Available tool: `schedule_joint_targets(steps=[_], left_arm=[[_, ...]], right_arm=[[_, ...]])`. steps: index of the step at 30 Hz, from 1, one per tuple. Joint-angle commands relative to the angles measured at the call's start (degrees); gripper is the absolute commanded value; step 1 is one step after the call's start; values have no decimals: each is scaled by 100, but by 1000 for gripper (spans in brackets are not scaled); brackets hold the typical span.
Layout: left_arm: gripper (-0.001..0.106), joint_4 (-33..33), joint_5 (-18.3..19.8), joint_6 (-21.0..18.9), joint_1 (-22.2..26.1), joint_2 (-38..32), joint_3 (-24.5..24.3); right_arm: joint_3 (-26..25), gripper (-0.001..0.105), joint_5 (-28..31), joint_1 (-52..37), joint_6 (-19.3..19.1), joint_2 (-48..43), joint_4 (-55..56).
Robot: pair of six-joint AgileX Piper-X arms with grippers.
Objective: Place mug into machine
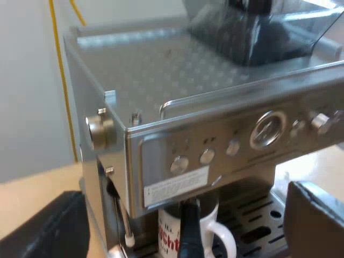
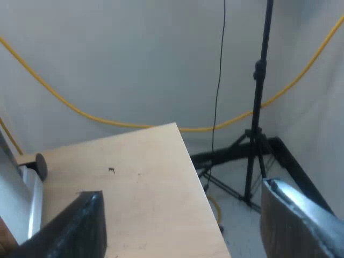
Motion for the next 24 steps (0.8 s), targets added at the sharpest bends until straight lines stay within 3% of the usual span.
schedule_joint_targets(steps=[1,11,24], left_arm=[[80,157,-12,-23,3,-298,-63],[80,1039,-65,48,3,-1398,6],[80,1792,-43,6,3,-3094,592]], right_arm=[[118,62,-61,-21,-179,-424,61],[401,62,-61,-21,-206,-1695,887],[956,62,-44,-21,-207,-3381,1641]])
